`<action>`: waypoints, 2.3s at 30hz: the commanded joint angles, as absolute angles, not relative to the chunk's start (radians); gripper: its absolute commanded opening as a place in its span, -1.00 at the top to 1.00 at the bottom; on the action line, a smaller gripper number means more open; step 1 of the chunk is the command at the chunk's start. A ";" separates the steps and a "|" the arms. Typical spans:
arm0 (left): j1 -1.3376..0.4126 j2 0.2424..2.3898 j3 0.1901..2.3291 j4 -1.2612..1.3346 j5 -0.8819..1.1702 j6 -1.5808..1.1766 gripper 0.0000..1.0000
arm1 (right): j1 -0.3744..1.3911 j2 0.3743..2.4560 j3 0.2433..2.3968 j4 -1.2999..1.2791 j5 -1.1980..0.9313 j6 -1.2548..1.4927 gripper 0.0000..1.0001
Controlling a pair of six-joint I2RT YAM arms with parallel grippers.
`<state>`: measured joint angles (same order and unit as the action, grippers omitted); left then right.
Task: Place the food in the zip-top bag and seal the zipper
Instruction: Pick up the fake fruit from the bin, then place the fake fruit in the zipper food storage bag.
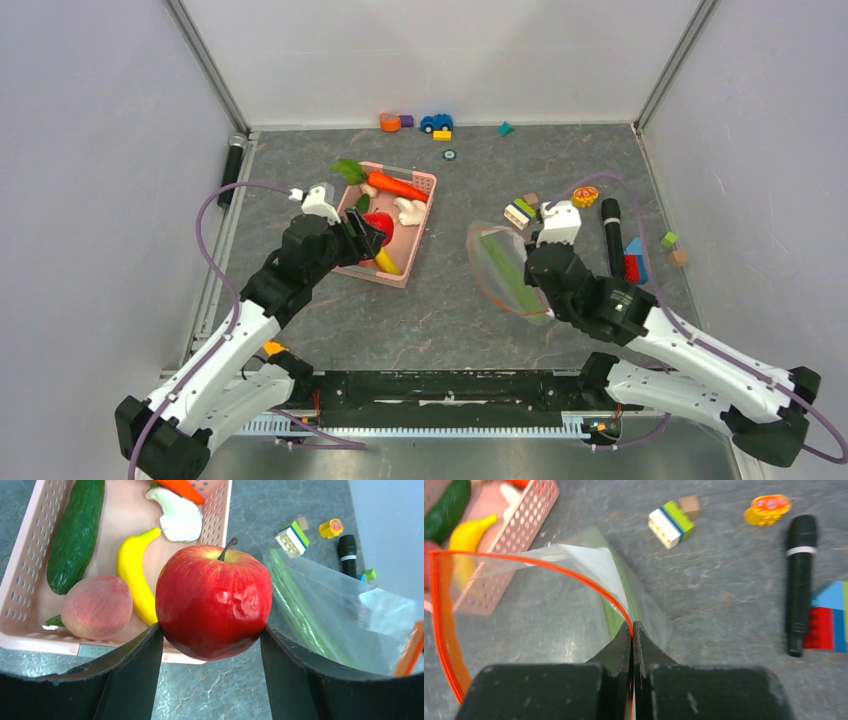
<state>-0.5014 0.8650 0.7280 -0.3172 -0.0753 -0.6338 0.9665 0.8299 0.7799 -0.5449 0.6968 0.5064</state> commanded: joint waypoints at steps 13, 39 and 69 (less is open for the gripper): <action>-0.503 0.856 0.693 -0.196 -0.042 -0.635 0.64 | 0.963 1.198 0.973 -0.640 0.751 0.553 1.00; -0.600 0.907 0.558 0.296 0.434 -0.678 0.61 | 0.937 1.185 0.863 -0.307 0.440 0.506 1.00; -0.852 1.157 0.715 0.158 0.152 -0.623 -0.66 | 0.937 0.842 0.651 -0.069 0.229 0.522 1.00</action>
<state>-0.8387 1.2011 0.6689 0.1757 0.1829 -0.6346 0.9348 0.8749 0.6460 -0.1497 0.2440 0.5182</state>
